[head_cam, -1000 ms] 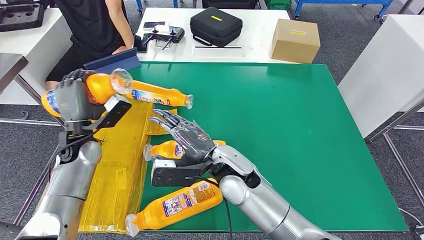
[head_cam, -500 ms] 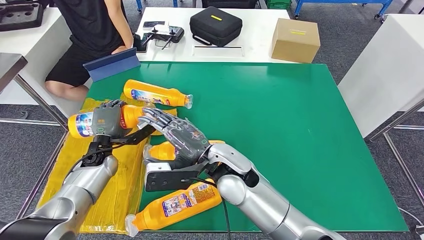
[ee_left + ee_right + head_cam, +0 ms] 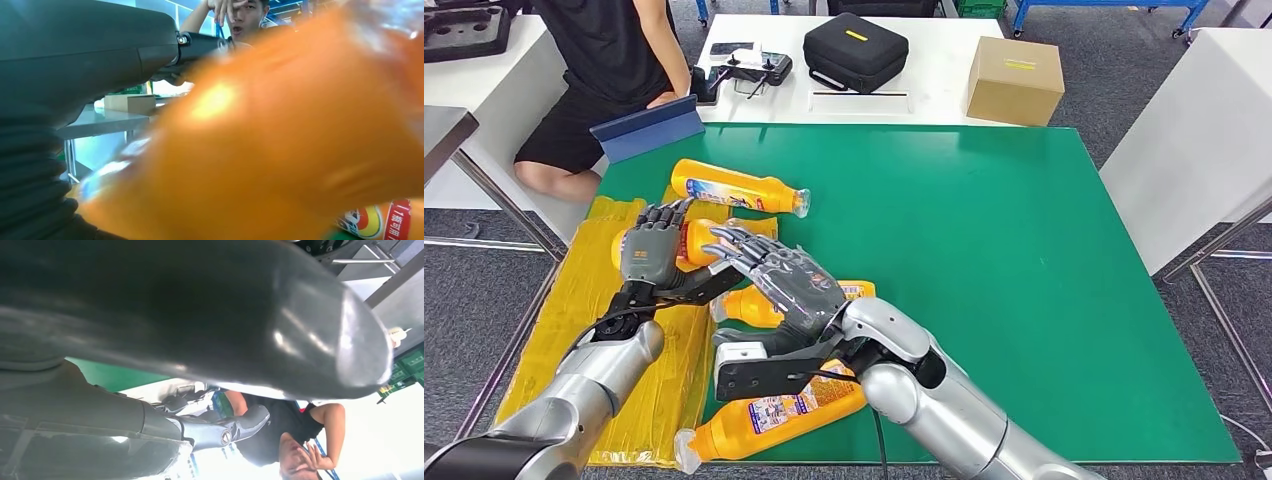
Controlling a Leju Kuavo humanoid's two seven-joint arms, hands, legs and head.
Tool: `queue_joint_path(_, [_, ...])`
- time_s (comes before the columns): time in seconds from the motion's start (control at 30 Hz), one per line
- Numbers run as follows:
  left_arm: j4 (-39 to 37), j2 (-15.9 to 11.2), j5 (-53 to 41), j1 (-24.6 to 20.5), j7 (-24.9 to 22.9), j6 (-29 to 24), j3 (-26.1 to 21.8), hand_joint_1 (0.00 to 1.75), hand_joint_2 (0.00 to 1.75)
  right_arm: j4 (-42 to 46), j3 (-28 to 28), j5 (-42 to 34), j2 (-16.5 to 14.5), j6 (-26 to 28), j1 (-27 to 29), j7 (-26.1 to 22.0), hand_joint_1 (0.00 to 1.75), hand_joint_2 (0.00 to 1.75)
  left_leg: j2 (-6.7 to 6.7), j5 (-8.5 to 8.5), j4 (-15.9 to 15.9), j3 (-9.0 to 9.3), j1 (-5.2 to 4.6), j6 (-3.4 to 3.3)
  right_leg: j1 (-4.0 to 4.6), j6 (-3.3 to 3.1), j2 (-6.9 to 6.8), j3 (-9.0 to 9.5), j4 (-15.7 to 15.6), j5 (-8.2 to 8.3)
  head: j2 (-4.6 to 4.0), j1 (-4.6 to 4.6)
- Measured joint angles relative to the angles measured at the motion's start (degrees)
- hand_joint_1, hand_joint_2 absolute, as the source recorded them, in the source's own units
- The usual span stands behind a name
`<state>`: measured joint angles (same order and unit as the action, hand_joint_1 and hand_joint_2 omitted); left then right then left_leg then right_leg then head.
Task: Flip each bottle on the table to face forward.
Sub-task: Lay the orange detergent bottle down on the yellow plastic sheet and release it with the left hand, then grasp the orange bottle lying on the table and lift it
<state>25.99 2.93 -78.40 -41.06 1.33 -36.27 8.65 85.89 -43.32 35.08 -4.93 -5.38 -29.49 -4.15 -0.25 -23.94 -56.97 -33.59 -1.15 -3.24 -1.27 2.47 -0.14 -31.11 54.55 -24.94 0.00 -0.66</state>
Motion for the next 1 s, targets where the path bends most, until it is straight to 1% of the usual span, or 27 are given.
queue_joint_path(0.5, [0.0, -0.4, 1.8, 0.4, 1.3, -1.1, -3.2, 0.0, 0.0, -0.7, 0.0, -0.1, 1.8, 0.0, 0.3, -2.3, 0.0, 0.0, -0.01, 0.0, 0.0, 0.0, 0.0, 0.01, 0.0, 0.0, -0.01, 0.02, 0.0, 0.0, 0.0, 0.0])
queue_joint_path(0.57, [0.0, -0.4, 3.0, 0.5, 2.1, -1.2, -3.7, 0.0, 0.0, -0.9, 0.0, -0.1, 1.9, 0.1, 0.3, -2.3, 0.0, 0.0, -0.01, 0.0, 0.0, 0.0, 0.0, 0.01, 0.0, 0.0, -0.01, 0.02, 0.0, 0.0, 0.0, -0.01])
queue_joint_path(0.6, [0.0, -0.4, 4.9, 0.5, 3.4, -1.2, -4.2, 0.0, 0.0, -0.9, 0.0, 0.0, 1.9, 0.1, 0.3, -2.3, 0.0, 0.0, -0.01, 0.0, 0.0, 0.0, 0.0, 0.01, 0.0, 0.0, -0.01, 0.02, 0.0, 0.0, 0.0, 0.0])
queue_joint_path(0.67, [0.4, -0.3, 12.8, 0.7, 8.3, -0.2, -6.1, 0.0, 0.0, -1.0, 0.0, 0.6, 2.0, 0.3, 0.3, -2.2, 0.0, 0.0, 0.0, 0.0, 0.0, 0.0, 0.0, 0.01, 0.0, 0.0, 0.0, 0.01, 0.0, 0.0, 0.0, -0.01])
queue_joint_path(0.7, [1.1, -0.2, 19.2, 0.9, 11.8, 1.3, -7.7, 0.0, 0.0, -1.0, 0.0, 1.2, 2.1, 0.3, 0.3, -2.0, 0.0, 0.0, 0.0, 0.0, 0.0, 0.01, 0.0, 0.01, 0.0, 0.0, 0.0, 0.01, 0.0, 0.0, 0.0, 0.0])
queue_joint_path(0.73, [2.2, 0.2, 26.6, 1.3, 15.7, 3.6, -9.5, 0.0, 0.0, -1.0, 0.1, 1.9, 2.1, 0.4, 0.3, -1.7, 0.0, 0.0, 0.01, 0.0, 0.0, 0.01, 0.0, 0.01, 0.0, 0.0, 0.0, 0.01, 0.0, 0.0, 0.0, -0.01])
queue_joint_path(0.8, [7.1, 1.4, 44.7, 3.4, 23.1, 10.6, -14.1, 0.0, 0.0, -1.3, 0.7, 3.9, 2.4, 0.7, 0.7, -1.2, 0.0, 0.0, 0.03, 0.0, 0.0, 0.02, 0.0, 0.01, -0.01, 0.0, 0.03, 0.02, 0.0, 0.0, 0.0, 0.0])
queue_joint_path(0.87, [15.1, 2.8, 62.1, 7.7, 27.3, 17.6, -18.2, 0.0, 0.0, -1.4, 2.0, 6.5, 2.9, 1.3, 2.1, -1.5, 0.0, 0.87, 0.09, -0.03, 0.0, 0.05, -0.01, 0.0, -0.01, 0.0, 0.08, 0.02, 0.0, -0.01, 0.0, 0.01])
queue_joint_path(0.93, [24.2, 4.0, 74.3, 13.8, 28.1, 21.2, -20.4, 0.0, 0.0, -1.0, 3.9, 9.0, 3.5, 1.5, 4.6, -2.1, 0.0, 1.75, 0.13, -0.06, 0.0, 0.03, -0.02, 0.01, -0.01, 0.0, 0.11, -0.01, 0.0, -0.02, 0.0, -0.01])
queue_joint_path(1.0, [32.2, 4.5, 80.8, 19.8, 28.2, 22.1, -21.3, 0.0, 0.0, 0.6, 5.8, 11.1, 4.1, 1.4, 7.5, -2.4, 0.0, 1.75, 0.09, -0.09, 0.0, -0.06, -0.02, 0.03, -0.01, -0.01, 0.09, -0.12, -0.1, -0.04, 0.0, -0.01])
